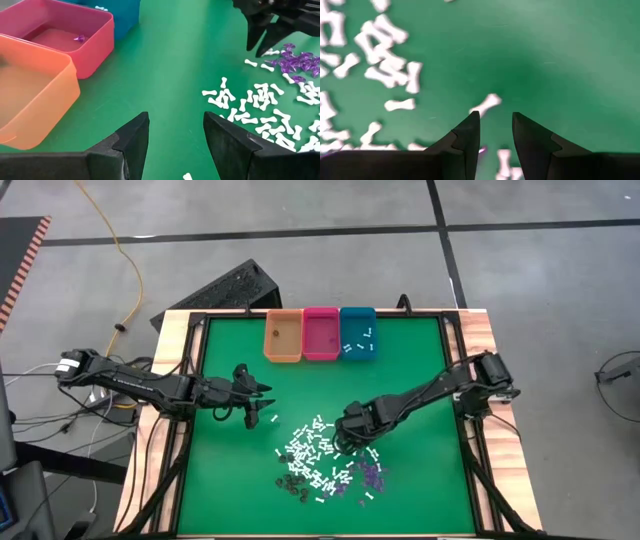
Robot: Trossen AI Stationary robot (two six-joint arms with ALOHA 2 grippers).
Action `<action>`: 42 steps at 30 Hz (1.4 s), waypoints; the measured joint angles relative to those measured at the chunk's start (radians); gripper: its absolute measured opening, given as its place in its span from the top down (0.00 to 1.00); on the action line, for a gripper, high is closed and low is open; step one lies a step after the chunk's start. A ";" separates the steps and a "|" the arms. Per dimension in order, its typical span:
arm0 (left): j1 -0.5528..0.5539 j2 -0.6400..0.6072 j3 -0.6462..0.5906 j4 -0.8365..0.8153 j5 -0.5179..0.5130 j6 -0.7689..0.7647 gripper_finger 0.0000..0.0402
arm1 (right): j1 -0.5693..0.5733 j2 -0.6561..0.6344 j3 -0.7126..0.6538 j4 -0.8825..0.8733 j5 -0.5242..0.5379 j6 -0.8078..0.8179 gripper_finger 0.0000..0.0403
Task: Sort Halloween decoration
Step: Put the white bone toy into the blue bin
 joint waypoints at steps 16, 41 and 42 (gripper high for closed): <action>0.000 0.000 0.000 0.000 0.001 -0.003 0.55 | 0.035 0.027 0.000 0.066 0.037 0.211 0.64; 0.000 0.000 0.000 -0.001 0.025 -0.002 0.55 | 0.053 0.037 0.000 0.051 0.114 0.291 0.64; 0.000 0.000 0.000 -0.001 0.025 -0.002 0.55 | 0.056 0.047 0.000 0.055 0.114 0.290 0.64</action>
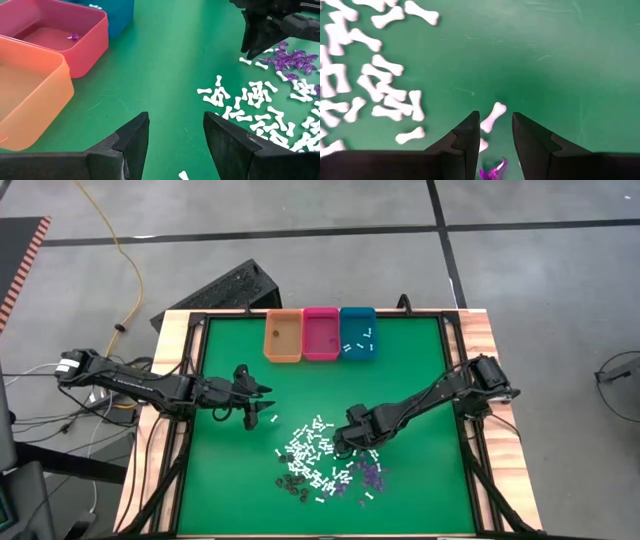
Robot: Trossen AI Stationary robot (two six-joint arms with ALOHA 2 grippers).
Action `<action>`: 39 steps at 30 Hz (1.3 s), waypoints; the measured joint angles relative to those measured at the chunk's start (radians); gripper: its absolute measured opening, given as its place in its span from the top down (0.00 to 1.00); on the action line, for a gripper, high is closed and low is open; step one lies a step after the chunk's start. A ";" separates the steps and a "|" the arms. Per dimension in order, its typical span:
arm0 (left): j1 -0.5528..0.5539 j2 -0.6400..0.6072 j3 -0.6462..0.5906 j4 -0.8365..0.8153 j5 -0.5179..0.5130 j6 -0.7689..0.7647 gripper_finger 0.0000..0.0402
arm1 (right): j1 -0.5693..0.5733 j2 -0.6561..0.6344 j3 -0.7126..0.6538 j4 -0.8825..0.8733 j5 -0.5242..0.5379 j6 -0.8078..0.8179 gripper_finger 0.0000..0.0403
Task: Sort Halloween decoration
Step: Put the white bone toy into the blue bin
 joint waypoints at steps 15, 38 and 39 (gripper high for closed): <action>0.000 0.000 0.000 0.000 0.000 0.000 0.55 | -0.001 0.029 0.000 -0.024 -0.055 -0.028 0.73; 0.000 0.000 0.000 0.000 -0.001 0.001 0.55 | -0.034 0.003 0.002 -0.039 -0.071 -0.176 0.94; 0.000 0.000 0.000 0.000 -0.001 0.001 0.55 | -0.042 -0.006 0.007 -0.042 -0.071 -0.191 0.94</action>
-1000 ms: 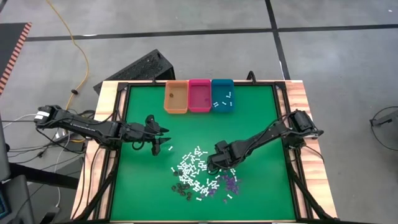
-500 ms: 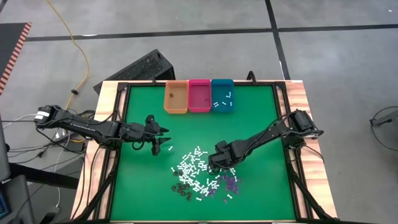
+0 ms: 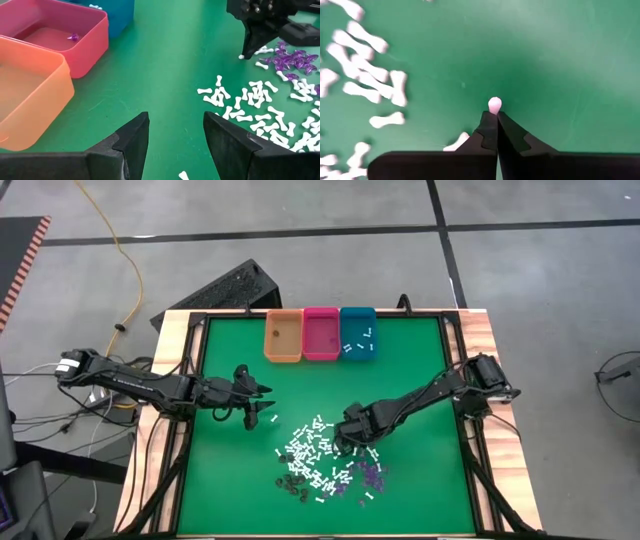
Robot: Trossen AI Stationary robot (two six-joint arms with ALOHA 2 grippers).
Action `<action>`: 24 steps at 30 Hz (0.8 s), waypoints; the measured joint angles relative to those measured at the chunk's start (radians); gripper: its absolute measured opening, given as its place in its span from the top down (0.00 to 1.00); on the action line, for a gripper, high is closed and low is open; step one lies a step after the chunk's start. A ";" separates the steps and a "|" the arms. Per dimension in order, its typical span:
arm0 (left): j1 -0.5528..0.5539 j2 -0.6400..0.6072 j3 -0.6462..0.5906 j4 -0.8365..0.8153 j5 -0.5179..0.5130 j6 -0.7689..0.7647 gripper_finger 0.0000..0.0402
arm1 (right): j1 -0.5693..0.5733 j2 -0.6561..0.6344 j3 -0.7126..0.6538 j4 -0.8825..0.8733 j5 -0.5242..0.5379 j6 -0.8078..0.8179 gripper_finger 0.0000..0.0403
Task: Sort Halloween decoration
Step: Put the white bone toy into the blue bin
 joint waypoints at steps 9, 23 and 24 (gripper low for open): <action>0.000 0.000 0.000 0.000 -0.004 0.000 0.55 | -0.133 -0.038 0.089 -0.159 0.008 -0.229 0.94; 0.000 0.000 0.000 0.000 -0.005 0.000 0.55 | -0.594 -0.041 0.365 -0.356 0.078 -0.768 0.93; 0.000 0.000 0.000 0.000 -0.005 0.000 0.55 | -0.626 -0.041 0.375 -0.350 0.084 -0.795 0.93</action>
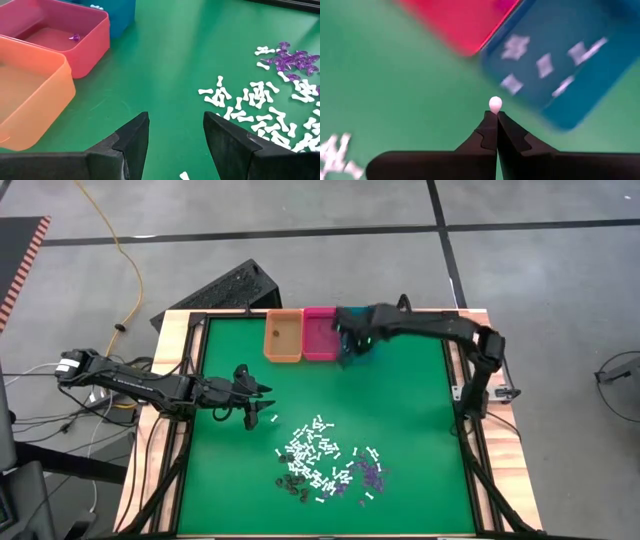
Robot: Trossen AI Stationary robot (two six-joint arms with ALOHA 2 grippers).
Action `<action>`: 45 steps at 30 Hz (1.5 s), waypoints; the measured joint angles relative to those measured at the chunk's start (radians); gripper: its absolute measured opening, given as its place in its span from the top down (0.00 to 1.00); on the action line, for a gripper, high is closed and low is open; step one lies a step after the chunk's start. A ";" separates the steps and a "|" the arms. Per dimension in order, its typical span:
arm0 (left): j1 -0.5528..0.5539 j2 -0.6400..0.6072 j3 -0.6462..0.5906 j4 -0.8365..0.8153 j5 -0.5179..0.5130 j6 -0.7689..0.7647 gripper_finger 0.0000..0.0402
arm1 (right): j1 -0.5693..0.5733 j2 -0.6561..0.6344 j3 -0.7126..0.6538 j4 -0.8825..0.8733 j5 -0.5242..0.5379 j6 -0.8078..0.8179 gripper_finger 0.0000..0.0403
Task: Sort Halloween decoration
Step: Put the white bone toy into the blue bin
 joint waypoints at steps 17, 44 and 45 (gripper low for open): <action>0.000 0.000 0.000 0.000 -0.014 -0.009 0.55 | -0.256 0.060 0.009 0.075 0.005 -0.217 0.67; 0.000 0.000 0.000 -0.022 -0.018 -0.013 0.55 | 0.390 0.043 0.009 0.205 -0.118 -0.458 0.63; 0.000 0.000 0.000 -0.022 -0.018 -0.013 0.55 | 0.392 0.047 0.009 0.210 -0.125 -0.458 0.63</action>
